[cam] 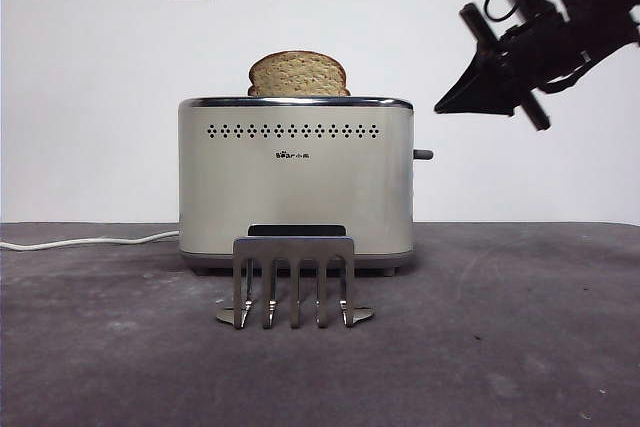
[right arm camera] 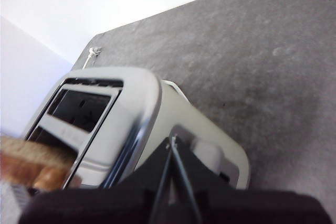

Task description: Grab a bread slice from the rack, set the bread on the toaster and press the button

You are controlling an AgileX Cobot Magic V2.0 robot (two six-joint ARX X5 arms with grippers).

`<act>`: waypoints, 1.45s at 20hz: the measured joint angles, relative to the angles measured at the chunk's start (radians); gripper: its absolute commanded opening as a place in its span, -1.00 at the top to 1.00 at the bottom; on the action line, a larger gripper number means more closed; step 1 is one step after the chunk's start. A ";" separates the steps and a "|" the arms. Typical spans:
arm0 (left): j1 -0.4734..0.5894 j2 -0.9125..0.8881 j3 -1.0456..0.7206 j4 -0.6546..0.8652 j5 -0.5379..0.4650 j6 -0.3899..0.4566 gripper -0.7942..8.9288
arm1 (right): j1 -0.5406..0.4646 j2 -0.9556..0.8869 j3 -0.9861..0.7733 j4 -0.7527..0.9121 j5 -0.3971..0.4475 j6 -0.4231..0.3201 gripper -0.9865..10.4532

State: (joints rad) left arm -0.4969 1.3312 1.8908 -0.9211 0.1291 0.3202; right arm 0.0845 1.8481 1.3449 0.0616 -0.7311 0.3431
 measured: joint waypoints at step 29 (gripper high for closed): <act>0.000 -0.009 0.000 -0.078 0.009 -0.019 0.30 | 0.045 0.188 0.058 -0.132 0.085 -0.128 0.85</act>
State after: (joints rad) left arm -0.4969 1.3224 1.8908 -0.9989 0.1383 0.3012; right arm 0.1299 2.0365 1.4029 -0.0708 -0.6460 0.2153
